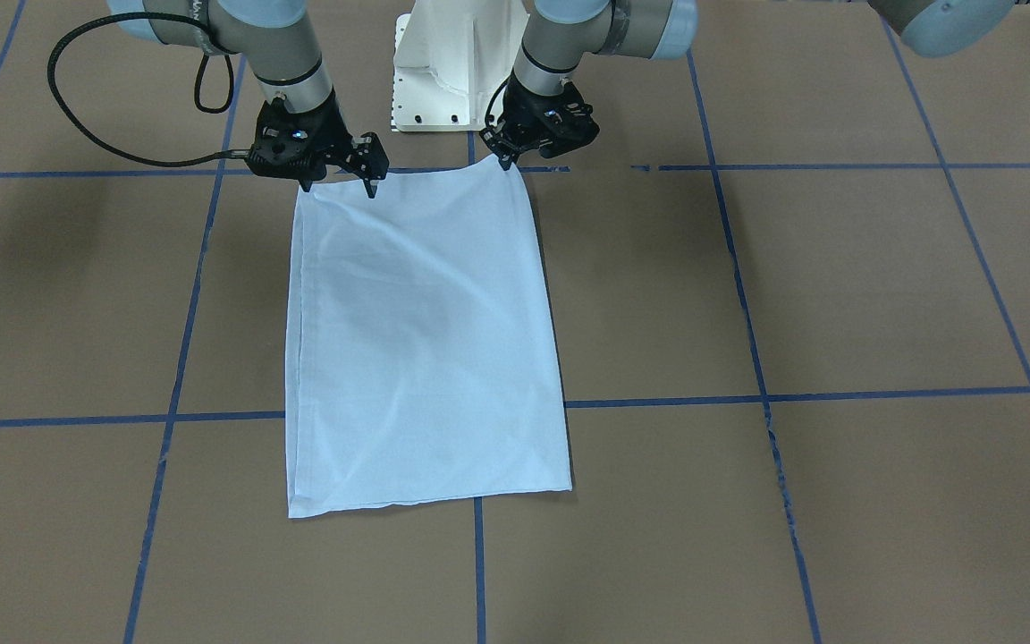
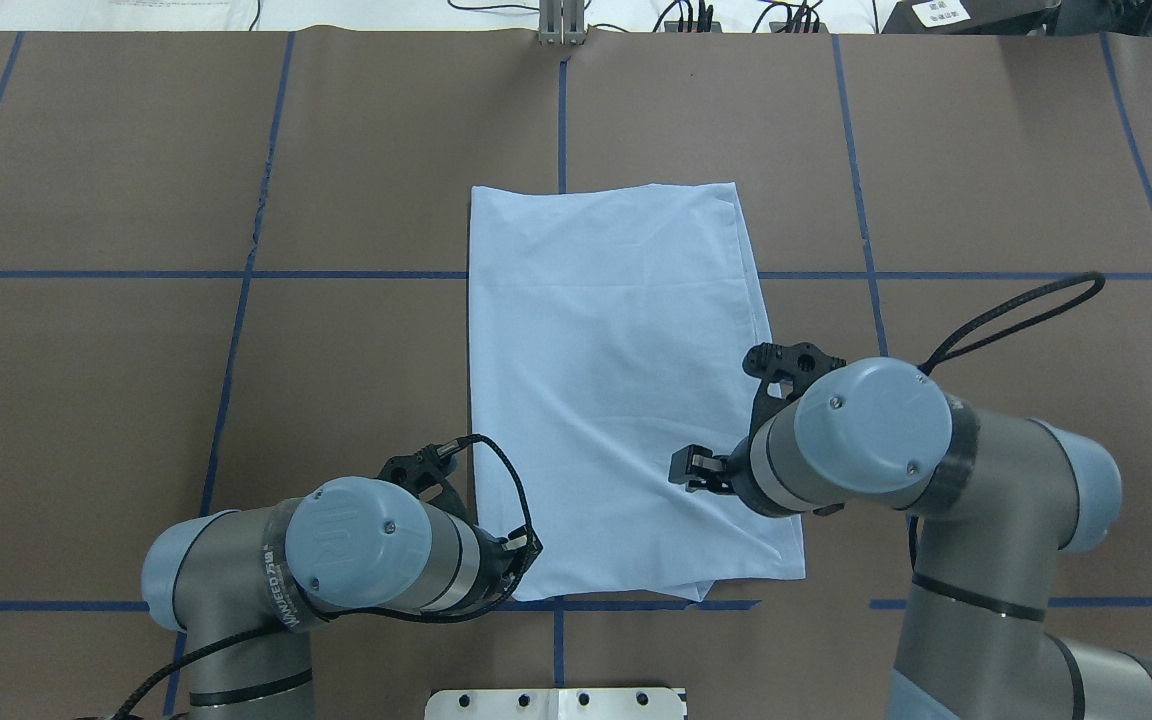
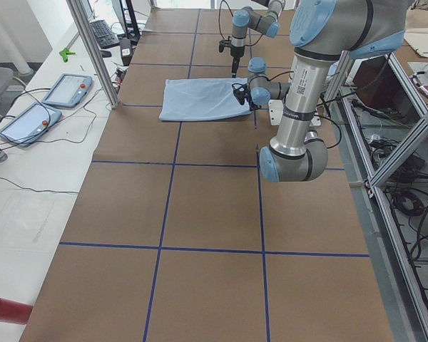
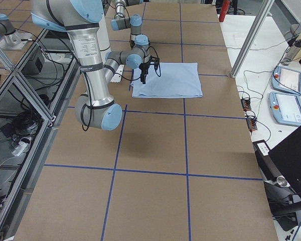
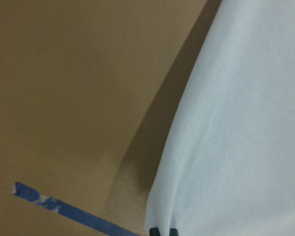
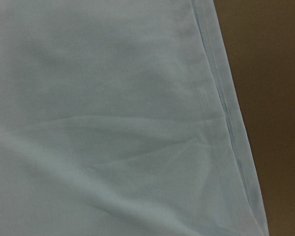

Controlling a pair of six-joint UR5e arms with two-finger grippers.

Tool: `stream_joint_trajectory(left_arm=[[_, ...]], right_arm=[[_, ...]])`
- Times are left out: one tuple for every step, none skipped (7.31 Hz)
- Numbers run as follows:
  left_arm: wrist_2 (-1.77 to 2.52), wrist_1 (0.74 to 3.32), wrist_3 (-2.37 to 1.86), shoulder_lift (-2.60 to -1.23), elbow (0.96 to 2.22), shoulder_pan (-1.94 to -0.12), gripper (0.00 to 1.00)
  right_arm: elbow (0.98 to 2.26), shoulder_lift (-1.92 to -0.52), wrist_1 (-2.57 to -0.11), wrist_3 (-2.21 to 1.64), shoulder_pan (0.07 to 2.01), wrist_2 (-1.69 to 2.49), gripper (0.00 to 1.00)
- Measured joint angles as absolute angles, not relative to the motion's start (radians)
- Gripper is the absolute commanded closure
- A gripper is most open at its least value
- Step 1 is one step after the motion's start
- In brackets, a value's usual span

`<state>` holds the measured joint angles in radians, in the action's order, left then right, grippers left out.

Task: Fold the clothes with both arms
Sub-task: 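Move the right gripper down to the shirt's other near corner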

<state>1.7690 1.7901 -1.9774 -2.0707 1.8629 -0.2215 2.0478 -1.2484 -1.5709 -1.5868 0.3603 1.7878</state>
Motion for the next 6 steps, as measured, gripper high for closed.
stream_joint_trajectory(left_arm=[[1.770, 1.791, -1.977, -2.071, 1.861, -0.221, 1.00], [1.770, 1.794, -1.977, -2.071, 1.858, -0.221, 1.00], [1.769, 1.796, -1.977, -2.073, 1.856, -0.221, 1.00], [1.769, 1.797, -1.977, -2.074, 1.855, -0.221, 1.00], [1.769, 1.797, -1.977, -2.076, 1.855, -0.221, 1.00], [1.769, 1.796, -1.977, -2.078, 1.857, -0.221, 1.00]], right_arm=[[2.046, -1.250, -1.571, -1.710, 0.300, 1.732, 0.00], [2.043, -1.249, -1.571, -1.792, 0.243, 1.674, 0.00], [2.035, -1.248, -1.571, -1.838, 0.208, 1.643, 0.00], [2.017, -1.246, -1.571, -1.873, 0.192, 1.629, 0.00], [2.001, -1.244, -1.571, -1.900, 0.183, 1.618, 0.00], [1.991, -1.243, -1.571, -1.913, 0.180, 1.608, 0.00]])
